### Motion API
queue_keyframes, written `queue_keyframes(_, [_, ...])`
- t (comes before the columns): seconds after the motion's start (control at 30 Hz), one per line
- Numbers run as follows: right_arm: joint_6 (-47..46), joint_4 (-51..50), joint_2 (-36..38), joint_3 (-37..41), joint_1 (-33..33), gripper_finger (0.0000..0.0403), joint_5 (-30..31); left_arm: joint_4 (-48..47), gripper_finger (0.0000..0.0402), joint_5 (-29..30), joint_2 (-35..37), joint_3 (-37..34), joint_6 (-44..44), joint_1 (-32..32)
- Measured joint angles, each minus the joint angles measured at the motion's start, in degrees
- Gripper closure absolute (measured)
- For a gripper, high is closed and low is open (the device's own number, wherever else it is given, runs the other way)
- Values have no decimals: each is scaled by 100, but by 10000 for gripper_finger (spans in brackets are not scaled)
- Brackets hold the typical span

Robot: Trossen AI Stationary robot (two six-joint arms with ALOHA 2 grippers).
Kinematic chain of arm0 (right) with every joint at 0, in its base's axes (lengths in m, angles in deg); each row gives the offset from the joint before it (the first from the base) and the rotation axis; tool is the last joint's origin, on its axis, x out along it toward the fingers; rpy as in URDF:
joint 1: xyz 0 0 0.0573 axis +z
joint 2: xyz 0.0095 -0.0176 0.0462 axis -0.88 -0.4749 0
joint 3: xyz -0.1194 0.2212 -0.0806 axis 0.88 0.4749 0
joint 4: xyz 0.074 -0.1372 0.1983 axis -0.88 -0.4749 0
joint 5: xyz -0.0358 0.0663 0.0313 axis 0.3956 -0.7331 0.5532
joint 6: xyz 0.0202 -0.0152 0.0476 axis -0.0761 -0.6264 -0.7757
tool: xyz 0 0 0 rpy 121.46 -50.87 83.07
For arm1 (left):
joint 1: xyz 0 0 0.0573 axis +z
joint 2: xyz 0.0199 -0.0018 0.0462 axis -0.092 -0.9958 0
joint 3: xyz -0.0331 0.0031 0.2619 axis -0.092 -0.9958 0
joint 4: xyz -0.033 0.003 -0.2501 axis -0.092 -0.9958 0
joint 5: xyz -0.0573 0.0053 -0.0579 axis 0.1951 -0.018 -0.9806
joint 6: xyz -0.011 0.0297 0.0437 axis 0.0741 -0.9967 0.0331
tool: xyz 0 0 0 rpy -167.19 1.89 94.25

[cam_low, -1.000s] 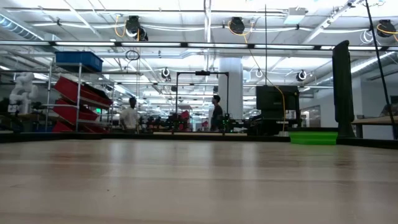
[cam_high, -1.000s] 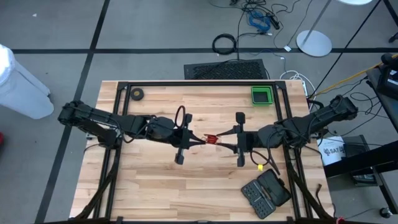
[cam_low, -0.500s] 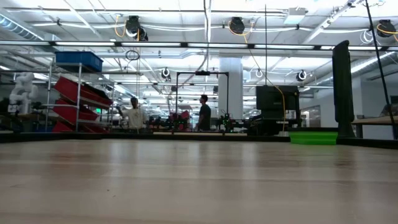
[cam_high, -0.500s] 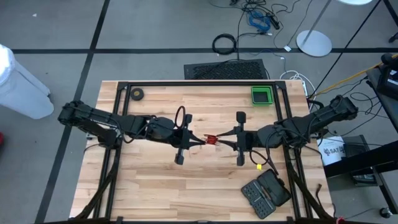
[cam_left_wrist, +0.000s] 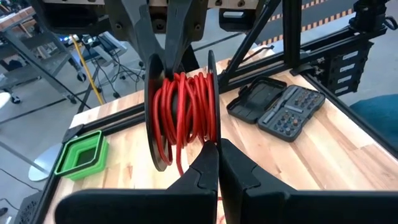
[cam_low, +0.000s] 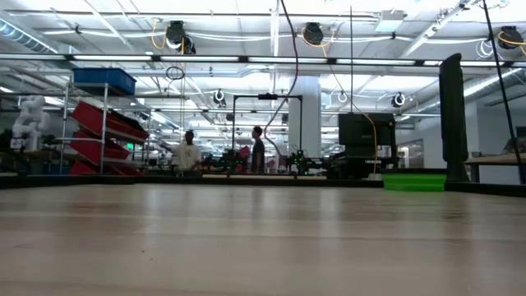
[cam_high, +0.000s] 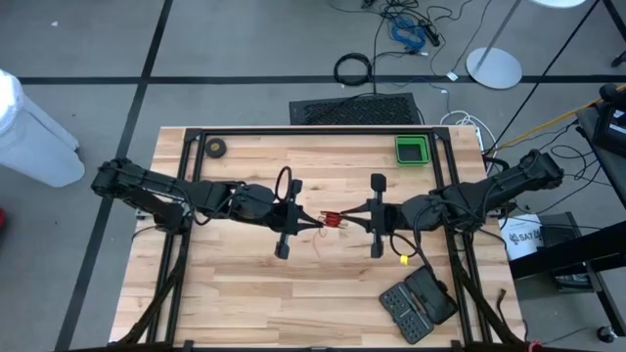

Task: Coil cords
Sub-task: Coil the red wire into the spool

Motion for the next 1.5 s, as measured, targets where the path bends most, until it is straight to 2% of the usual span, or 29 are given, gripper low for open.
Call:
queue_keyframes(0.53, [-19, -112, 0, 17, -33, 374, -53, 17, 400, 0, 0, 0, 198, 0])
queue_keyframes(0.73, [1, -140, 0, 17, -40, 398, -221, 4, 400, -19, 0, 0, 244, -4])
queue_keyframes(1.23, [53, -163, 0, 17, -77, 402, -264, 15, 399, -29, 0, 0, 335, -2])
queue_keyframes(1.33, [67, -186, 0, 17, -77, 402, -256, 17, 379, -27, 0, 0, 399, 0])
queue_keyframes(1.5, [56, -171, -2, 24, -75, 402, -166, -163, 306, 163, 56, 20, 550, -60])
